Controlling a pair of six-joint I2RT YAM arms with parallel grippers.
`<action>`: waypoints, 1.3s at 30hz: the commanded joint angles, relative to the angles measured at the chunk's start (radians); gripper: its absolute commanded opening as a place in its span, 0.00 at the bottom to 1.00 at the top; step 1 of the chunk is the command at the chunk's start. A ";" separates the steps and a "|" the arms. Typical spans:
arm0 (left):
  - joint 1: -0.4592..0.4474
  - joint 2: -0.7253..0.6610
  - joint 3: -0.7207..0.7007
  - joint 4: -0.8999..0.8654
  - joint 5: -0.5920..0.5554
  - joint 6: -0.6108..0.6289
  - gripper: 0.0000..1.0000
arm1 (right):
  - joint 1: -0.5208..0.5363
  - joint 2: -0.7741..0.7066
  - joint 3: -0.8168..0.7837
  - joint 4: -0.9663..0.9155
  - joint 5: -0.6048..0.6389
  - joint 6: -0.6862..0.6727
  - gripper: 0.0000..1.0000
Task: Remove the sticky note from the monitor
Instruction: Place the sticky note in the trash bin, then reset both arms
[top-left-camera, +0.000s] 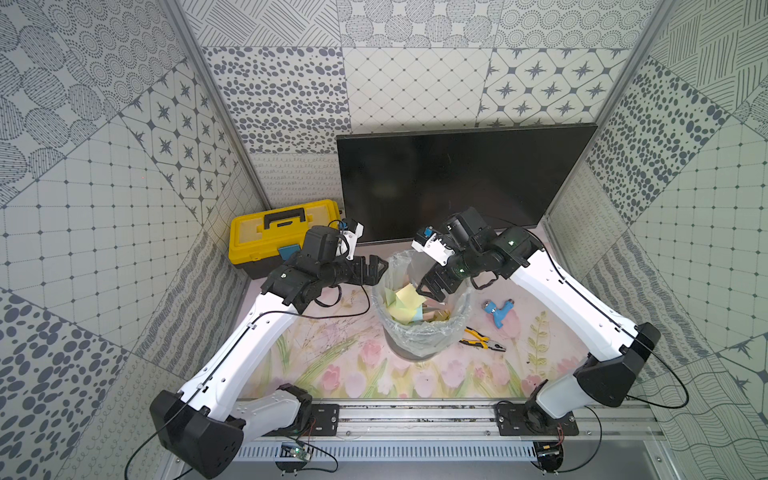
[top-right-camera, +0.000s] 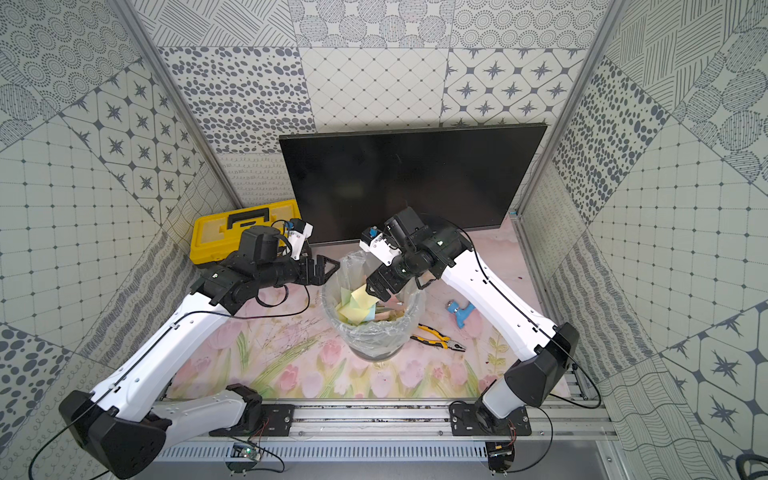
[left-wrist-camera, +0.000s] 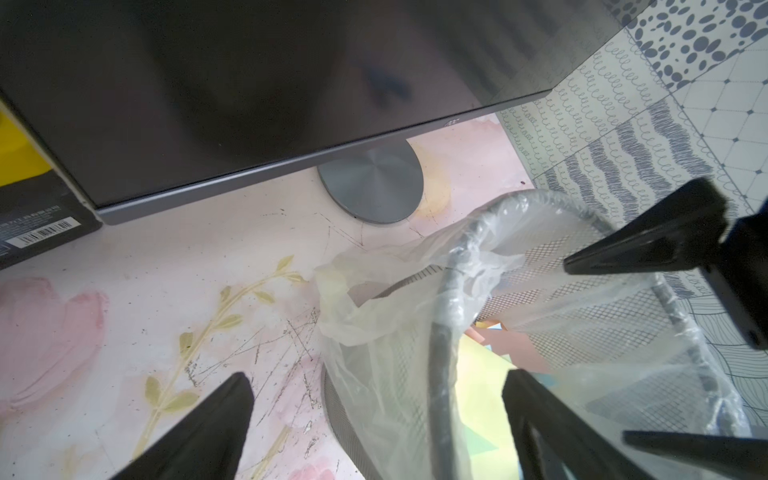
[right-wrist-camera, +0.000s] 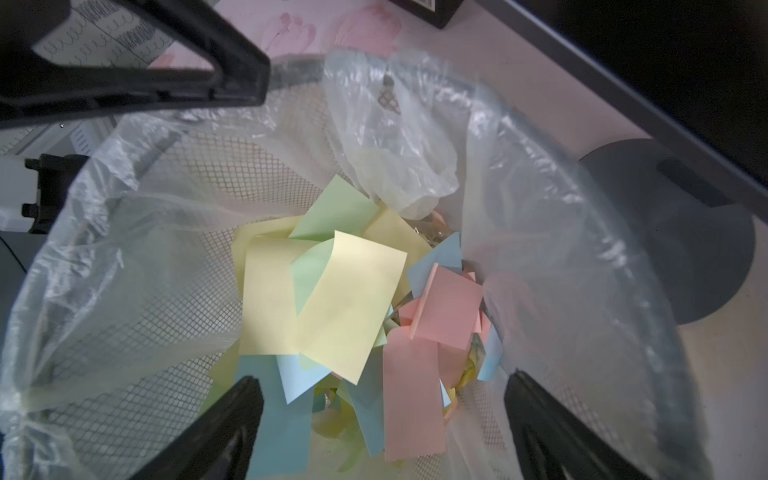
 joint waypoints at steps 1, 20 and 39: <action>0.005 -0.044 -0.047 0.167 -0.183 -0.024 0.99 | -0.006 -0.064 0.030 0.060 0.118 -0.024 0.97; 0.164 -0.167 -0.364 0.540 -0.569 -0.060 0.99 | -0.374 -0.455 -0.511 0.619 0.392 0.253 0.97; 0.266 -0.014 -0.591 0.735 -0.665 -0.027 0.99 | -0.608 -0.446 -1.241 1.409 0.521 0.350 0.97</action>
